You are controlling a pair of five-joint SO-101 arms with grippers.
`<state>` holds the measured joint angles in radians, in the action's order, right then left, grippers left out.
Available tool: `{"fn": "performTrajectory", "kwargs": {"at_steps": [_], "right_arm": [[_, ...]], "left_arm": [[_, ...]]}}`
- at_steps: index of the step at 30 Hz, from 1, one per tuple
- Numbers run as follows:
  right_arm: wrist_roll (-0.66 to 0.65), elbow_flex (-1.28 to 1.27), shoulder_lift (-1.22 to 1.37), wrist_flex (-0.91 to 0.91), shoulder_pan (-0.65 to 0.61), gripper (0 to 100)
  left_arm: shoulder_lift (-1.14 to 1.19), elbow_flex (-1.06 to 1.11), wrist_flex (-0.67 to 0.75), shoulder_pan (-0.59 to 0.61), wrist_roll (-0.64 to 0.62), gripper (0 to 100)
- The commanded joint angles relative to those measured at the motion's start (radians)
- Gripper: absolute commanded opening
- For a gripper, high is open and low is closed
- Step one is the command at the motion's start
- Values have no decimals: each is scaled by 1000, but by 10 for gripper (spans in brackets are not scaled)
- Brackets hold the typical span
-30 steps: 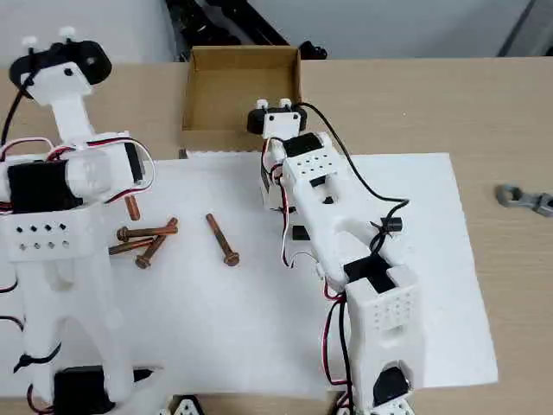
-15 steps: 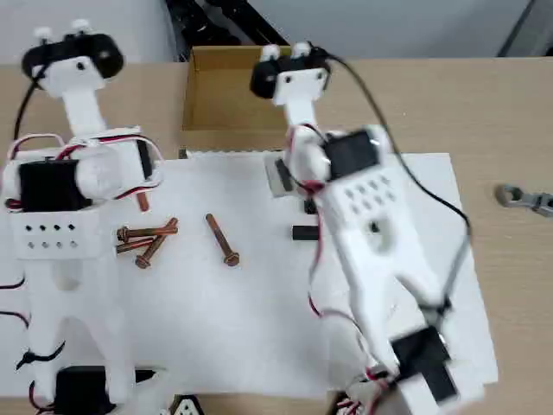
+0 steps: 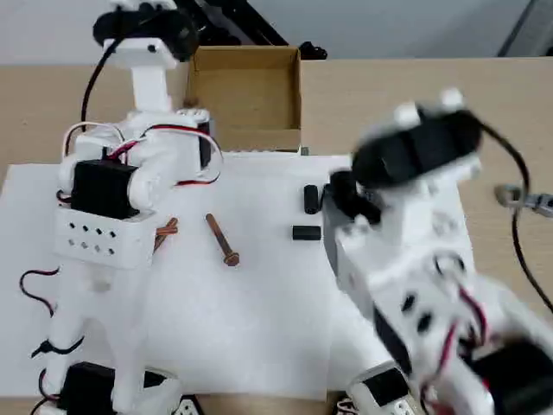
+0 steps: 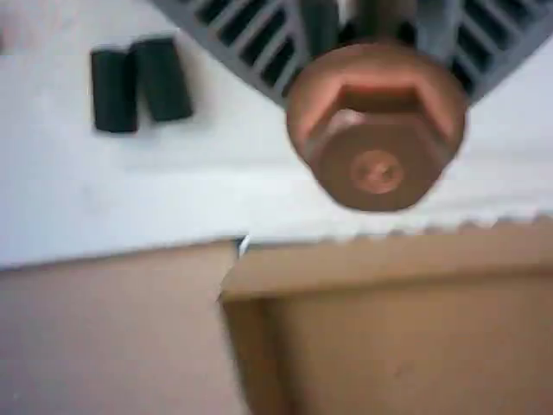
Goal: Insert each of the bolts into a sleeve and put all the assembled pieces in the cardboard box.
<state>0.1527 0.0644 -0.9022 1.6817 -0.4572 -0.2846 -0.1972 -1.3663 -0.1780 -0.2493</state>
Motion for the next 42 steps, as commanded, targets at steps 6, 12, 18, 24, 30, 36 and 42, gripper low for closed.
{"fn": "performTrajectory", "kwargs": {"at_steps": [6,12,18,24,30,36,42], "right_arm": [[-6,-729,-423,-450,-2,6],[-8,-1140,-673,-785,-2,6],[-8,-1335,-746,-1012,-2,5],[-9,-1456,-746,-1267,-2,5],[-35,-1476,-746,-1339,-7,5],[-97,-1479,-754,-1342,-7,5],[-94,-1481,-753,-1342,-7,5]], "left_arm": [[-48,-51,239,-114,-2,6],[-49,-51,287,-175,-2,6],[-120,-58,318,-244,-2,6],[-195,-56,336,-327,-3,5],[-201,-16,284,-359,-12,5],[-201,44,281,-367,-74,5],[-201,2,186,-433,-74,5]]}}
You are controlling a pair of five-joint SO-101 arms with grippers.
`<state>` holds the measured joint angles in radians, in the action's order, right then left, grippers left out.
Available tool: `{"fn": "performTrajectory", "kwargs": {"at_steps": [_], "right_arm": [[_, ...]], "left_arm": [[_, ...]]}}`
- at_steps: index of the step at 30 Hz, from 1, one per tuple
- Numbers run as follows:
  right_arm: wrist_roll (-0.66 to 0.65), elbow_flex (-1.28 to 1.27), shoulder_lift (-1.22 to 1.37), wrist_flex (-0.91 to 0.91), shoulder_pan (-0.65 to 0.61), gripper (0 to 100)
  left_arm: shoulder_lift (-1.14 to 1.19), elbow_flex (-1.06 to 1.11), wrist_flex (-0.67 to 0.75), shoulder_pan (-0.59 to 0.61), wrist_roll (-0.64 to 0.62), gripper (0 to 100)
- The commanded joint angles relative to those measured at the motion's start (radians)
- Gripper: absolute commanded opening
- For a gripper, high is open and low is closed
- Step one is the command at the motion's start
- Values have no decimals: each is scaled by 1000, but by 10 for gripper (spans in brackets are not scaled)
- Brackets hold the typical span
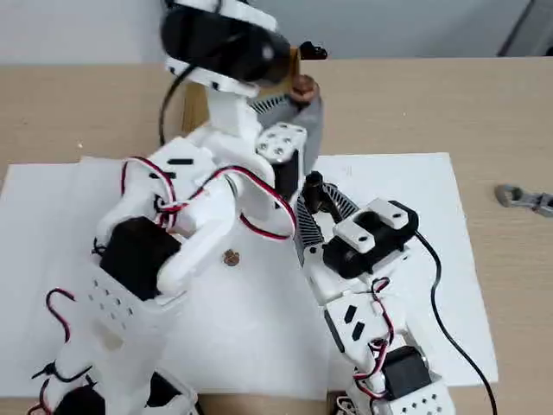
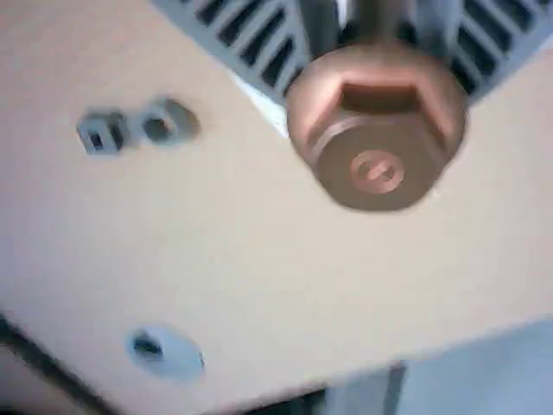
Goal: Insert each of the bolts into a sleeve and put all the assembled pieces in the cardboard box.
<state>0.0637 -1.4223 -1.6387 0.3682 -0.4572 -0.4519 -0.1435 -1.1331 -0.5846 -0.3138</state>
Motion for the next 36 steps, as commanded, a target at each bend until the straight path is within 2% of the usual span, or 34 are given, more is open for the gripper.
{"fn": "performTrajectory", "kwargs": {"at_steps": [1,10,14,21,33,36], "right_arm": [[-5,6,-16,-28,-7,5],[0,6,-18,-28,-7,5],[0,6,-18,-28,-7,5],[23,11,-19,-27,-7,5],[49,9,-19,-28,-7,5],[49,9,-19,-28,-7,5]], "left_arm": [[-34,-58,-60,-34,-9,5],[-34,-56,-114,-31,-17,5],[-34,-39,-69,-28,-66,5],[-37,70,48,-20,-66,5],[-40,139,61,25,-64,5],[-40,194,114,44,-66,5]]}}
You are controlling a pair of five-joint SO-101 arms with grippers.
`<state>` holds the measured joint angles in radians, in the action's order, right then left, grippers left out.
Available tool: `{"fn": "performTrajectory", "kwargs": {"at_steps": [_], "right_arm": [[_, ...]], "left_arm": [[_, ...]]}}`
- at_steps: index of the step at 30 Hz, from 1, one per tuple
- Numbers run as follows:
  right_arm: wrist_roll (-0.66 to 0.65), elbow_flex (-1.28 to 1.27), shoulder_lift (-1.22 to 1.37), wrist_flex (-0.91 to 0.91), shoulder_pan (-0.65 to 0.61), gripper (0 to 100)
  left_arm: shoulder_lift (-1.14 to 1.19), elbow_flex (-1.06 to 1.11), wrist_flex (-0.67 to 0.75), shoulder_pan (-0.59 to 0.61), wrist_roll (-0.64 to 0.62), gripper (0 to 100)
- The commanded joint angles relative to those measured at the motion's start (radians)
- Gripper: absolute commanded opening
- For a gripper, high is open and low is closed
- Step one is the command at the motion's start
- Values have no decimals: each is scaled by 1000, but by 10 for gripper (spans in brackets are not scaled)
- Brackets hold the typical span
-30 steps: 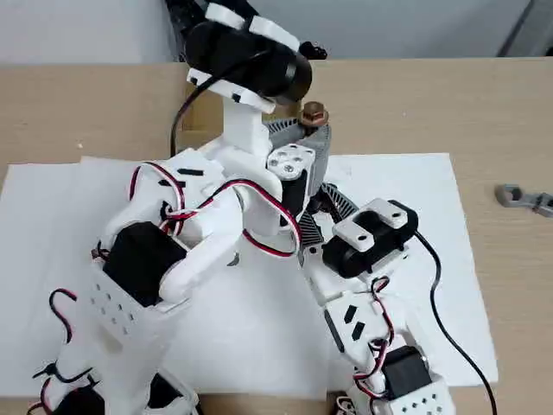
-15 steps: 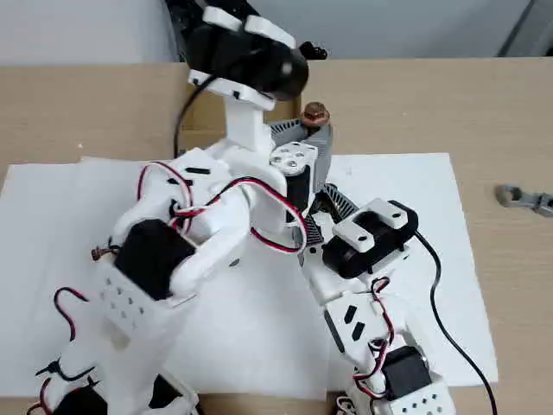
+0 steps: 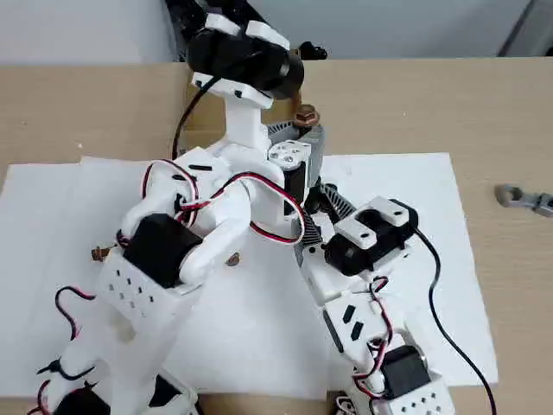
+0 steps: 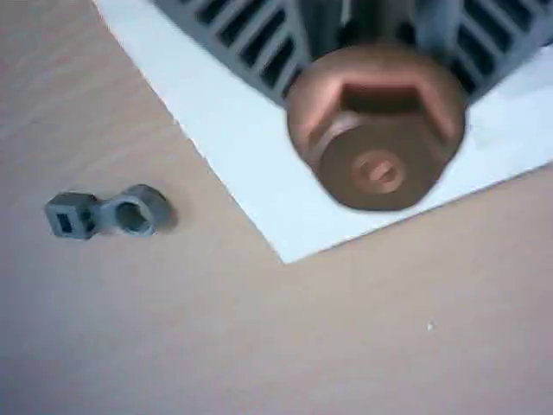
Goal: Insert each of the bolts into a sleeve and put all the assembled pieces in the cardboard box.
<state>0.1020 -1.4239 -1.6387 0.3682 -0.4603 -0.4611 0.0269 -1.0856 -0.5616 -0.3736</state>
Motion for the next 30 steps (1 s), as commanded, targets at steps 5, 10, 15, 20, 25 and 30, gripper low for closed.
{"fn": "performTrajectory", "kwargs": {"at_steps": [5,10,15,20,25,30], "right_arm": [[11,14,-19,-28,-4,5],[11,14,-19,-28,-4,5],[11,15,-19,-28,1,5],[11,15,-19,-28,1,5],[11,17,-19,-30,1,5],[11,17,-19,-30,1,5]], "left_arm": [[-34,70,91,35,-6,5],[-34,74,86,29,-9,5],[-34,74,48,29,-71,5],[-34,76,12,31,-68,5],[-34,119,-21,29,-69,5],[-34,102,-29,31,-71,40]]}}
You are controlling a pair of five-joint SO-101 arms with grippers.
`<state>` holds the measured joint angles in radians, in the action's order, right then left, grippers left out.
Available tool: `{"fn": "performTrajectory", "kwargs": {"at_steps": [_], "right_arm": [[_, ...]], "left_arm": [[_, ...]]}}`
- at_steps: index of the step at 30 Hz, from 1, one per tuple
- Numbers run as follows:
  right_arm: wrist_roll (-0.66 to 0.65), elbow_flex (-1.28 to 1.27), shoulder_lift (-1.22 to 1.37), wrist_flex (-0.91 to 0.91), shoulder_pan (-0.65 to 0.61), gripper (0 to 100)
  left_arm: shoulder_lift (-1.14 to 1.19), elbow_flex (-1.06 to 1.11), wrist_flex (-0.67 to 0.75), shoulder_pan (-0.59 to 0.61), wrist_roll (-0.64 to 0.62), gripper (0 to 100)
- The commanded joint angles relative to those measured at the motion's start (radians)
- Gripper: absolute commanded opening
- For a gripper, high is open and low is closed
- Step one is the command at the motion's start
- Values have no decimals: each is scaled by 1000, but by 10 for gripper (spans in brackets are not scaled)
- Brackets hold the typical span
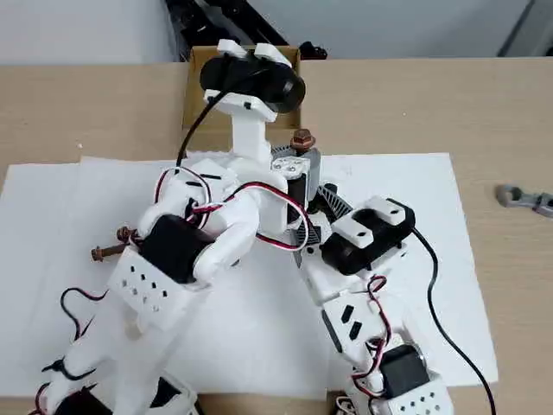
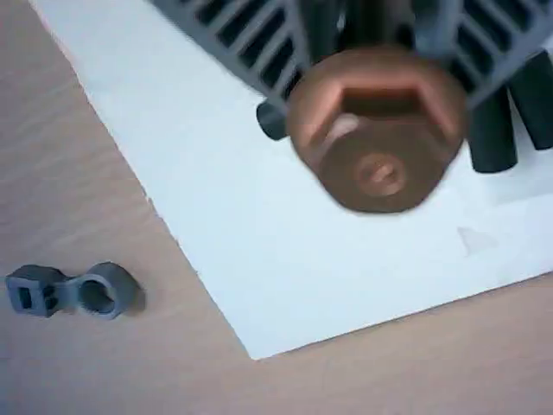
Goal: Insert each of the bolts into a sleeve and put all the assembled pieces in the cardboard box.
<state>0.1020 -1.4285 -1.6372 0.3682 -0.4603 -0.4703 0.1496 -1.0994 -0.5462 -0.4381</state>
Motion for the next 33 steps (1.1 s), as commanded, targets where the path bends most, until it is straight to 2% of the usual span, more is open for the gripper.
{"fn": "performTrajectory", "kwargs": {"at_steps": [1,5,14,17,23,25,33], "right_arm": [[8,26,-18,-22,1,5],[6,61,-10,-18,1,4],[6,86,-5,-18,2,4],[9,153,62,-18,25,4],[11,457,412,-22,94,4],[11,559,541,-27,101,4],[54,904,1029,-97,114,4]], "left_arm": [[-25,-30,-17,18,-9,70],[-25,-99,-97,0,-26,218],[-26,-137,-201,6,-21,250],[-25,-217,-239,75,34,233],[-25,-280,-244,267,207,15],[-25,-277,-259,304,256,8],[-23,-266,-334,413,264,6]]}}
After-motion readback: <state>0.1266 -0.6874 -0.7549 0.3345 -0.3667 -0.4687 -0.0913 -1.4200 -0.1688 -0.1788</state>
